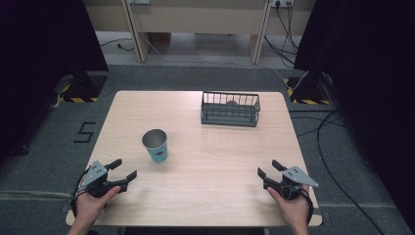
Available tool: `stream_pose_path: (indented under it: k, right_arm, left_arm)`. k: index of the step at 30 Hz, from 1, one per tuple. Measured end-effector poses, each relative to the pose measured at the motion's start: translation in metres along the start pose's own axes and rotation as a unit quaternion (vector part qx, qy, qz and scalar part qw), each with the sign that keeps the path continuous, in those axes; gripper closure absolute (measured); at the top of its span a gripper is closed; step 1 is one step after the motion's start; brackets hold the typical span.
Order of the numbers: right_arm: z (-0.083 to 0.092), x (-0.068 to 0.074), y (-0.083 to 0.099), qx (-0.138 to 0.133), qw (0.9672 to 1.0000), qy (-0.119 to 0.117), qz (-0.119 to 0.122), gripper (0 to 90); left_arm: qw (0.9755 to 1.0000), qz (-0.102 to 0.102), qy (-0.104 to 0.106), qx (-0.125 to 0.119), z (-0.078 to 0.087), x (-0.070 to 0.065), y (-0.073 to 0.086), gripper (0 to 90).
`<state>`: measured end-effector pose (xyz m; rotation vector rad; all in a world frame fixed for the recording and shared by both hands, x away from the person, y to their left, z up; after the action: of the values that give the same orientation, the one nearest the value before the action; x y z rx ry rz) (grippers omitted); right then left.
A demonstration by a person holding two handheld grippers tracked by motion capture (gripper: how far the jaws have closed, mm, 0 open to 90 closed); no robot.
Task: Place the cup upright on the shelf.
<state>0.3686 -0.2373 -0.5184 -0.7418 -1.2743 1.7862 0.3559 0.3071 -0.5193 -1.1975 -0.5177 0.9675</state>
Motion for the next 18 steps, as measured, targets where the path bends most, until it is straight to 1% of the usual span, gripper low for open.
stream_pose_path:
  k: [2,6,8,10,11,12,13,14,15,16,17,18]
  right_arm:
    - [-0.002,0.000,0.001,0.001,1.0000,-0.004,-0.008,31.1]
    - [-0.008,0.003,-0.001,0.004,0.9999,-0.008,-0.010,30.1]
    - [-0.012,0.007,-0.003,0.006,0.9999,-0.013,0.000,29.5]
    - [-0.013,0.009,-0.004,0.010,0.9998,-0.015,0.003,29.1]
    - [-0.013,0.010,-0.005,0.009,0.9998,-0.015,0.006,29.1]
    - [-0.013,0.010,-0.006,0.009,0.9998,-0.016,0.007,29.1]
    - [-0.014,0.011,-0.006,0.008,0.9998,-0.016,0.008,29.1]
    - [-0.013,0.010,-0.006,0.008,0.9998,-0.015,0.007,29.1]
    - [-0.013,0.010,-0.006,0.009,0.9998,-0.015,0.006,29.1]
    - [-0.013,0.010,-0.006,0.008,0.9998,-0.015,0.005,29.1]
    - [-0.013,0.010,-0.006,0.008,0.9998,-0.015,0.005,29.1]
    - [-0.012,0.009,-0.005,0.008,0.9999,-0.012,0.004,29.1]
  left_arm:
    - [1.0000,0.002,0.001,-0.002,0.000,0.000,0.000,19.4]
    - [1.0000,0.007,0.002,-0.006,-0.002,0.002,-0.002,20.5]
    - [1.0000,0.006,0.001,-0.004,-0.003,0.004,-0.004,20.7]
    - [0.9999,0.014,0.006,-0.004,-0.005,0.005,-0.009,20.8]
    - [0.9999,0.014,0.006,-0.004,-0.005,0.005,-0.009,20.9]
    - [0.9999,0.011,0.010,-0.005,-0.007,0.004,-0.013,20.8]
    - [0.9999,0.011,0.010,-0.005,-0.007,0.004,-0.013,20.9]
    - [0.9999,-0.004,0.014,0.000,-0.012,0.002,-0.016,20.5]
    - [0.9999,-0.004,0.014,0.000,-0.012,0.002,-0.016,20.0]
    - [0.9997,-0.019,0.016,-0.002,-0.019,0.003,-0.019,18.6]
    - [0.9997,-0.019,0.016,-0.002,-0.019,0.003,-0.019,15.7]
    - [0.9995,-0.018,0.024,-0.010,-0.027,0.002,-0.020,14.7]
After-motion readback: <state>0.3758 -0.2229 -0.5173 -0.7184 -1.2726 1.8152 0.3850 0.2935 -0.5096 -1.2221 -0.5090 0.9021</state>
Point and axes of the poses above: each handheld gripper's, and its own axes: z roughly backward along the jaws, y roughly out of its underside, x roughly to its left, the point moved 4 cm from there along -z, roughly forward along the jaws, and after that the axes turned 4 degrees about z, right-handed, at the moved point
